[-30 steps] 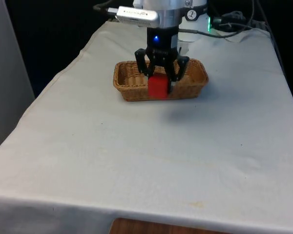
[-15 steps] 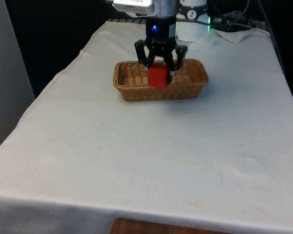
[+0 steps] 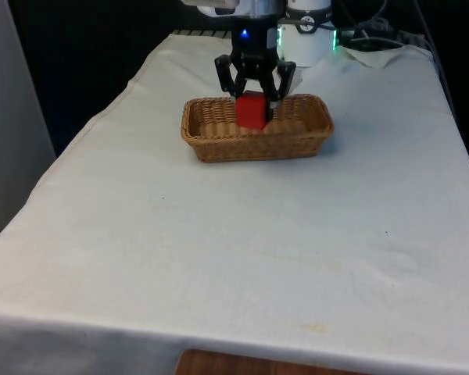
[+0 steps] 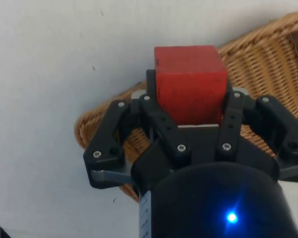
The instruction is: Pick up the cube and place it into the basket.
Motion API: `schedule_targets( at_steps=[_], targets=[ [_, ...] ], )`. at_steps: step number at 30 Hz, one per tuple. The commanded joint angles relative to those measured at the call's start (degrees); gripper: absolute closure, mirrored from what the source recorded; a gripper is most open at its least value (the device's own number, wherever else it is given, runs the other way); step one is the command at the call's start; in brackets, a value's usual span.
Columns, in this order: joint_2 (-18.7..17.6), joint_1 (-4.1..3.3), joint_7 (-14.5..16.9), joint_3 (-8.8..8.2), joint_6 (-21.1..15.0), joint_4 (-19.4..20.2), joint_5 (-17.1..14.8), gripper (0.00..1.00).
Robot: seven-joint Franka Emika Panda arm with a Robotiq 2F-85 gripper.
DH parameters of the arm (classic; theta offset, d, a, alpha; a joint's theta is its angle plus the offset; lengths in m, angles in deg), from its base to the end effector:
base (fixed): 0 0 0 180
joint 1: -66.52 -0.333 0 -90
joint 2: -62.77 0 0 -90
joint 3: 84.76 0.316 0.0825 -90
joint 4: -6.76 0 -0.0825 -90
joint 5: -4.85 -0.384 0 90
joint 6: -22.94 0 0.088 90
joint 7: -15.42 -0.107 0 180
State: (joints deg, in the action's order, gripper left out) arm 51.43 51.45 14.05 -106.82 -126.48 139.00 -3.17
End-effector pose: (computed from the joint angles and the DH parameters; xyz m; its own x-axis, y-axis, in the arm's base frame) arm 0.5321 -0.0687 0.2769 0.9616 -0.2475 0.1190 -0.2476 -0.9688 -0.0139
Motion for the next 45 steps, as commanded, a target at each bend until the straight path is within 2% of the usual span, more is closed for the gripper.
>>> schedule_targets(
  at_steps=[1,3,9,10,13,18,19,26,27,28,29,35,36,37,43,44,45],
  targets=[
    [1.15,0.17,0.74,0.06,-1.15,1.43,-0.52,0.97],
    [0.8,0.0,0.29,-0.17,-0.57,1.2,0.0,0.97],
    [4.24,0.17,1.78,-0.69,-3.38,5.9,-0.52,0.97],
    [3.61,0.06,1.2,-0.86,-2.64,5.27,0.0,0.97],
    [5.73,0.17,2.35,-1.15,-4.41,7.96,-0.52,0.97],
    [7.62,0.17,2.98,-1.72,-5.67,10.6,-0.46,0.97],
    [7.05,0.06,2.52,-1.83,-5.04,10.08,0.0,0.97],
    [10.43,0.11,4.3,-2.69,-8.25,15.07,-0.57,0.97],
    [10.6,0.06,4.47,-2.75,-8.82,15.7,-0.69,0.97],
    [9.91,0.06,3.84,-2.81,-7.85,14.78,0.0,0.97],
    [10.71,0.0,4.81,-2.81,-9.8,16.73,-0.86,0.97],
    [10.54,-0.06,5.5,-2.75,-12.95,19.37,-1.38,0.97],
    [9.97,0.06,4.41,-2.98,-12.15,18.79,0.0,0.97],
    [10.43,-0.06,5.56,-2.69,-13.41,19.77,-1.43,0.97],
    [9.68,0.0,6.19,-2.46,-16.04,21.66,-2.29,0.97],
    [8.31,0.06,4.64,-3.09,-15.99,21.08,-0.06,0.97],
    [9.57,0.06,6.25,-2.41,-16.21,21.77,-2.46,0.97]
  ],
)
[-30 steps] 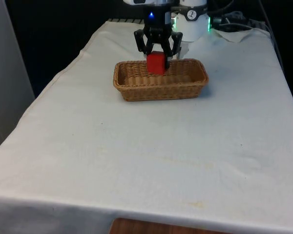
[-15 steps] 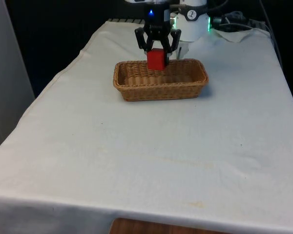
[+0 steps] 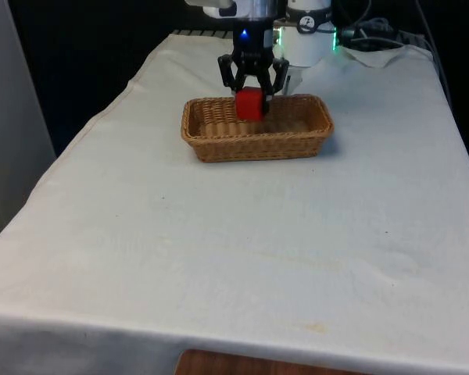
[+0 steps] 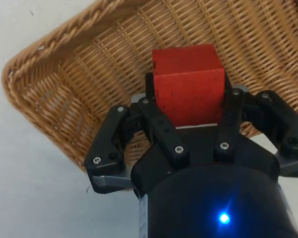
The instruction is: Pick up the cube and place it into the basket.
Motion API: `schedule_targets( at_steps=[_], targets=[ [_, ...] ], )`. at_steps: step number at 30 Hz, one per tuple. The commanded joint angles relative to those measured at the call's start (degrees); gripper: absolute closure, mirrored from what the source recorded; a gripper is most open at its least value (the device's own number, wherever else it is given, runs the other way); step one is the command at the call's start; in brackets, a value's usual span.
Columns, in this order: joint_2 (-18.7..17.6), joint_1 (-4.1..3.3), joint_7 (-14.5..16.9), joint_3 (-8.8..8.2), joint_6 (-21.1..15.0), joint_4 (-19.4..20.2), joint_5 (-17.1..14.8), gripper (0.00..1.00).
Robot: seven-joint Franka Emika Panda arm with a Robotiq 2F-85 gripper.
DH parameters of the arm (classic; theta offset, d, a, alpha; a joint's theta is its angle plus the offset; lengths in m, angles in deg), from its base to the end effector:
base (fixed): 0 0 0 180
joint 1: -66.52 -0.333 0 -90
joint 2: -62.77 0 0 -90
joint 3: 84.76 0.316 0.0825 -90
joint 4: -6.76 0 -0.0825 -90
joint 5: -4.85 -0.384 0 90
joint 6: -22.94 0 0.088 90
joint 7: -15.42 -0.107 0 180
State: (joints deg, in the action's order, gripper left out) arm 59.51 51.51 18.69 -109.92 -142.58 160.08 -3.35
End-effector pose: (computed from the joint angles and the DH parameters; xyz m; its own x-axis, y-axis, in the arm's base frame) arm 0.4236 -0.0865 0.2345 0.9549 -0.2491 0.1617 -0.2485 -0.9683 -0.0243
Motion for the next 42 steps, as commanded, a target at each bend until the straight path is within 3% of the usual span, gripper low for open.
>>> schedule_targets(
  at_steps=[1,6,7,8,15,16,17,21,23,24,25,27,31,32,33,34,37,42],
  targets=[
    [1.26,-0.06,1.55,0.74,-0.17,0.69,-2.35,0.97],
    [-0.46,-0.06,1.09,1.15,-0.52,0.57,-2.64,0.97],
    [-1.55,-0.06,0.0,0.4,-0.06,0.0,-0.69,0.97],
    [-0.86,0.0,1.03,1.2,-0.57,0.52,-2.64,0.97],
    [-3.55,0.29,0.97,1.78,-1.43,0.06,-3.44,0.97],
    [-4.47,-0.06,-0.06,0.69,-1.2,-0.29,-1.49,0.97],
    [-3.78,0.4,1.09,1.89,-1.43,0.0,-3.72,0.97],
    [-4.18,0.74,1.49,2.12,-1.09,-0.34,-4.58,0.97],
    [-4.53,0.69,1.66,2.01,-1.03,-0.52,-5.21,0.97],
    [-6.07,0.0,0.29,0.69,-1.38,-0.97,-3.27,0.97],
    [-4.64,0.57,1.55,1.89,-1.03,-0.52,-5.27,0.97],
    [-4.87,0.46,1.26,1.72,-1.09,-0.57,-5.33,0.96],
    [-5.04,0.34,1.03,1.6,-1.09,-0.63,-5.21,0.63],
    [-6.07,0.0,0.23,0.74,-1.38,-0.97,-3.84,0.53],
    [-5.04,0.34,0.97,1.6,-1.09,-0.63,-5.16,0.53],
    [-5.1,0.29,0.86,1.55,-1.15,-0.63,-5.16,0.34],
    [-5.16,0.29,0.8,1.55,-1.15,-0.63,-5.1,0.03],
    [-5.16,0.23,0.69,1.49,-1.15,-0.69,-5.04,0.0]
  ],
)
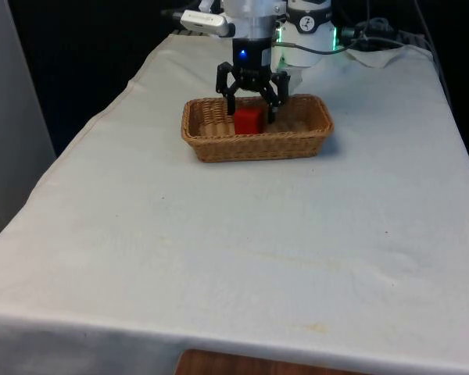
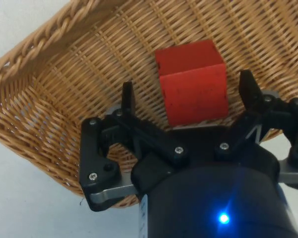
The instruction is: Pick up the cube and place it into the basket.
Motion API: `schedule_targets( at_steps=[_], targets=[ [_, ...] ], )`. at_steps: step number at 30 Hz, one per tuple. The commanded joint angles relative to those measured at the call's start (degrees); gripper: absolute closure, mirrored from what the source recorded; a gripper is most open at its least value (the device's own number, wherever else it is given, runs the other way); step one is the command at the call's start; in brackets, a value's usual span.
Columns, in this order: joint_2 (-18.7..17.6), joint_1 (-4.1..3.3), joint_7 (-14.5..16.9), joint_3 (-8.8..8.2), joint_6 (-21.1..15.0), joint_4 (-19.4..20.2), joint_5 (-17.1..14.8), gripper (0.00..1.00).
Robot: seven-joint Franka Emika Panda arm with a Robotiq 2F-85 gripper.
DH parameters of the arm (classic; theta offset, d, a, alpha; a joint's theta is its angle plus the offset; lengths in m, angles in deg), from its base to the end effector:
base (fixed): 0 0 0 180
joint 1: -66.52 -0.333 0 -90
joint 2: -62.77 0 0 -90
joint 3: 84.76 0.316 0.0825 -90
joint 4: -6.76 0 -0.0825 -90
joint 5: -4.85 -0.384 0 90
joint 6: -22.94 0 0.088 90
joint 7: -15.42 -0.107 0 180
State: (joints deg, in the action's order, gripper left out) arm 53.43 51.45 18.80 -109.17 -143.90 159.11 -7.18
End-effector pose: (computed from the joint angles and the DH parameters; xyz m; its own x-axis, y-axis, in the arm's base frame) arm 0.4208 -0.0890 0.2010 0.9503 -0.2910 0.1104 -0.2932 -0.9560 0.0040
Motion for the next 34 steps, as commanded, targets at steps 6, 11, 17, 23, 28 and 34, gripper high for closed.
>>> schedule_targets(
  at_steps=[6,11,17,23,28,34],
  targets=[
    [1.55,0.0,-0.29,-0.23,0.63,-0.11,0.11,0.0],
    [3.5,-0.06,-0.86,-0.97,1.83,-0.34,1.09,0.0],
    [6.3,0.11,-1.26,-1.38,3.61,-0.57,1.95,0.0],
    [9.22,0.4,-1.43,-1.55,5.44,-0.8,2.52,0.0],
    [11.4,0.52,-1.55,-1.66,6.99,-1.15,2.86,0.0],
    [13.24,0.06,-0.11,-1.66,7.91,-0.92,1.03,0.0]
  ],
)
